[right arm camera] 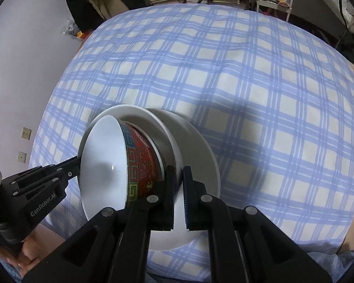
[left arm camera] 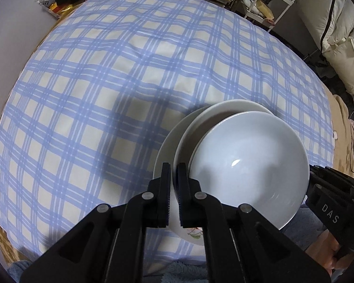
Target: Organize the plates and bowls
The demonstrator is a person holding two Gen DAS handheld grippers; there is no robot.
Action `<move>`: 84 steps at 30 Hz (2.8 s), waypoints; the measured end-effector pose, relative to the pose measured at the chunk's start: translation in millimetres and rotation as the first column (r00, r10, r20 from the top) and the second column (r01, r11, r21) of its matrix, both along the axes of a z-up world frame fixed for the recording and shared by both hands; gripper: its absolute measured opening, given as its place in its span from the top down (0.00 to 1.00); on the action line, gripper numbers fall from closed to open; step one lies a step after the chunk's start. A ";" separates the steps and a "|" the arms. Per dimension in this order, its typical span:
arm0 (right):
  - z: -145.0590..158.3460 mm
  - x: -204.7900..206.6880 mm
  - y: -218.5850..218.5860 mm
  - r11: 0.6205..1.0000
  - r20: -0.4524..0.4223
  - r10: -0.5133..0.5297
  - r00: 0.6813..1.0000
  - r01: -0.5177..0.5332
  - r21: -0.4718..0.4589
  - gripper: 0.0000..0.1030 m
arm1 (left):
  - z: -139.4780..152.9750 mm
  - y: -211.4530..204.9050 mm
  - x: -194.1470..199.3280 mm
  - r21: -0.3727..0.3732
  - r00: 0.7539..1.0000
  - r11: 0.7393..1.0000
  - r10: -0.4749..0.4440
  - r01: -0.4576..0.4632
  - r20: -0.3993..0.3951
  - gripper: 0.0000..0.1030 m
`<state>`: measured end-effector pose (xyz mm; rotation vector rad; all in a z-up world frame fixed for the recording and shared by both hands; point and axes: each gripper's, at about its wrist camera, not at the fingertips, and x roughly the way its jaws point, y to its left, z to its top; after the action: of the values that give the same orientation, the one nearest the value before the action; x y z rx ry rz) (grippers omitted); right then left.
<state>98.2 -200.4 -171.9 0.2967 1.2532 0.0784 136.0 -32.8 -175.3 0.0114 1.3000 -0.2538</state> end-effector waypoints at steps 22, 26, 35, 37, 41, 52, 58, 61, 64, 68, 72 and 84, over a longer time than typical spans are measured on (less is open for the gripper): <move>84.1 -58.0 -7.1 1.000 0.353 0.011 0.936 -0.011 -0.001 0.81 | 82.8 10.9 -58.7 0.149 0.924 0.985 0.021 -0.084 0.381 0.84; 100.9 -75.7 -8.9 1.000 0.420 0.004 0.908 0.006 -0.022 0.59 | 103.7 16.5 -74.5 0.151 0.881 0.981 0.037 -0.123 0.473 0.80; 125.2 -114.0 -10.3 0.996 0.545 0.008 0.839 0.043 -0.081 0.38 | 129.5 25.2 -114.6 0.160 0.765 0.972 0.031 -0.175 0.644 0.48; 128.2 -120.1 -9.1 0.993 0.569 0.020 0.822 0.049 -0.106 0.36 | 135.2 27.1 -124.9 0.156 0.741 0.970 0.035 -0.187 0.670 0.39; 135.7 -134.1 -8.1 0.990 0.628 0.028 0.777 0.064 -0.122 0.28 | 146.8 31.1 -147.9 0.125 0.694 0.975 0.039 -0.184 0.719 0.22; 146.5 -163.8 -4.4 0.981 0.762 0.041 0.647 0.118 -0.153 0.00 | 148.0 34.7 -179.4 0.090 0.611 0.986 0.015 -0.141 0.792 0.07; 145.2 -171.9 -9.3 0.975 0.787 0.007 0.617 0.172 -0.144 0.00 | 141.2 32.4 -182.1 0.103 0.605 0.985 0.002 -0.138 0.796 0.05; 143.0 -171.5 -11.6 0.974 0.784 0.000 0.621 0.179 -0.141 0.00 | 138.4 31.8 -179.8 0.112 0.605 0.983 -0.001 -0.145 0.796 0.05; 140.1 -171.1 -13.8 0.975 0.778 -0.013 0.628 0.182 -0.131 0.00 | 135.9 32.4 -176.0 0.114 0.615 0.983 0.000 -0.146 0.789 0.05; 137.9 -167.7 -12.7 0.973 0.768 -0.009 0.641 0.183 -0.142 0.00 | 135.7 33.0 -173.8 0.105 0.608 0.983 0.007 -0.148 0.794 0.05; 135.0 -166.2 -13.3 0.973 0.761 -0.011 0.648 0.182 -0.141 0.00 | 135.8 33.0 -175.5 0.098 0.600 0.984 0.012 -0.150 0.800 0.05; 129.4 -164.3 -14.2 0.972 0.753 -0.010 0.658 0.184 -0.147 0.00 | 138.6 36.5 -178.1 0.101 0.602 0.984 0.009 -0.149 0.798 0.04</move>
<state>-66.1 -214.6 -42.5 0.1146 0.3964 -0.0304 -42.1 3.7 -36.7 0.1860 0.3985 -0.0410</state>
